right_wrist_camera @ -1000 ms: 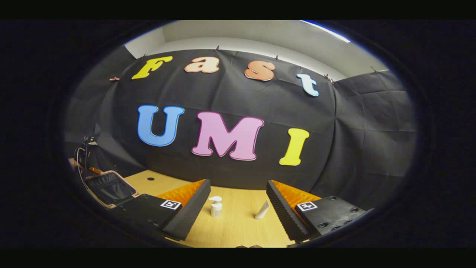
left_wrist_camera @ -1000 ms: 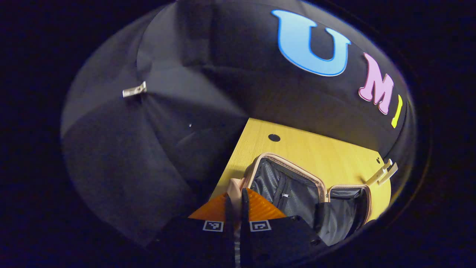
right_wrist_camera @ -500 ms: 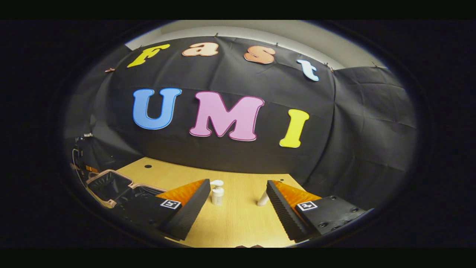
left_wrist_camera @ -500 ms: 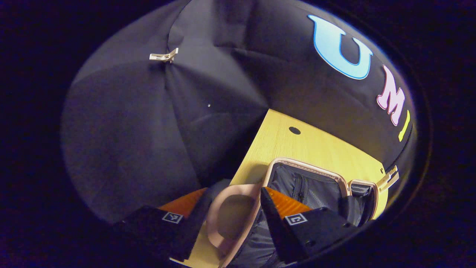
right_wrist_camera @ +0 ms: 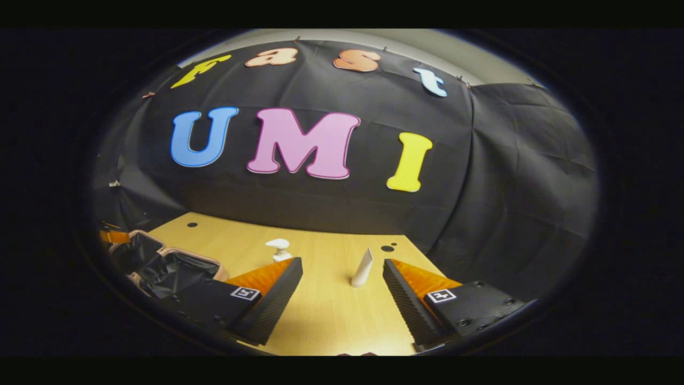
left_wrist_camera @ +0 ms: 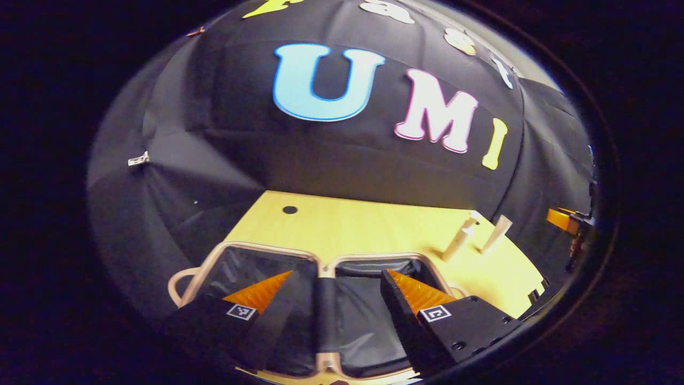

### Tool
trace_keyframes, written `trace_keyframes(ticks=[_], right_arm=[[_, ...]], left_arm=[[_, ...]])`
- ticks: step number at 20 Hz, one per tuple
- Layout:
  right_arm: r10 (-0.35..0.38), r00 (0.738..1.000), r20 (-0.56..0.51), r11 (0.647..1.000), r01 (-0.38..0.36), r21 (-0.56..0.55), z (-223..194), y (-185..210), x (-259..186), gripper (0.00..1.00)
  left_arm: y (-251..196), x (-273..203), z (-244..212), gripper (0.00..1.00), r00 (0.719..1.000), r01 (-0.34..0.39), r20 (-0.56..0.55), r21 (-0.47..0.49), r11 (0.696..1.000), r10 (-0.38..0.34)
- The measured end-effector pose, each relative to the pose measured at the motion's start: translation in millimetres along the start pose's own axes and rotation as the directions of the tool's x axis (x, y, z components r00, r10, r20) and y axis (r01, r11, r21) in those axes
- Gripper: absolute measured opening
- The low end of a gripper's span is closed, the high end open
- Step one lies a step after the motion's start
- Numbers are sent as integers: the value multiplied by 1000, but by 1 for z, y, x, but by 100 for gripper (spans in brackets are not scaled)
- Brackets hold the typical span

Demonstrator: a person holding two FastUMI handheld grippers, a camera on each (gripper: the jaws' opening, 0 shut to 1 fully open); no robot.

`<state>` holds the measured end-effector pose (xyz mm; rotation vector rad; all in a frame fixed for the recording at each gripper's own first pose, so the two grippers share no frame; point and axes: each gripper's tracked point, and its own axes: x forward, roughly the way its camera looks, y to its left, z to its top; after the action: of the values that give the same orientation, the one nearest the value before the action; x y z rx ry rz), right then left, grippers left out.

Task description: First open the suitcase, pack the skin care products into it, and then close the suitcase.

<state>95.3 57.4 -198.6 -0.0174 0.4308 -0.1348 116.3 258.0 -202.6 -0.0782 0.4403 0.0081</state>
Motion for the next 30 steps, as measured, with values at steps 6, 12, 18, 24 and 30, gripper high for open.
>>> trace_keyframes(ticks=[6, 12, 18, 24, 30], right_arm=[[50, 998, -49, 997, -47, 55, -41, -30, 64, 96], [84, 990, -115, 995, -76, 71, -82, -42, 151, 97], [122, 974, -193, 992, -115, 48, -130, -38, 204, 97], [128, 968, -214, 992, -120, 51, -152, -31, 236, 97], [112, 966, -233, 992, -97, 74, -160, -38, 246, 28]], left_arm=[[-158, 60, -13, 96, 989, 141, -45, 67, 988, -138], [-252, 164, -50, 96, 970, 207, -150, 80, 975, -193], [-260, 245, -72, 97, 971, 160, -196, 124, 979, -133], [-254, 290, -92, 97, 967, 112, -243, 124, 986, -79], [-257, 298, -92, 57, 959, 102, -279, 158, 982, -54]])
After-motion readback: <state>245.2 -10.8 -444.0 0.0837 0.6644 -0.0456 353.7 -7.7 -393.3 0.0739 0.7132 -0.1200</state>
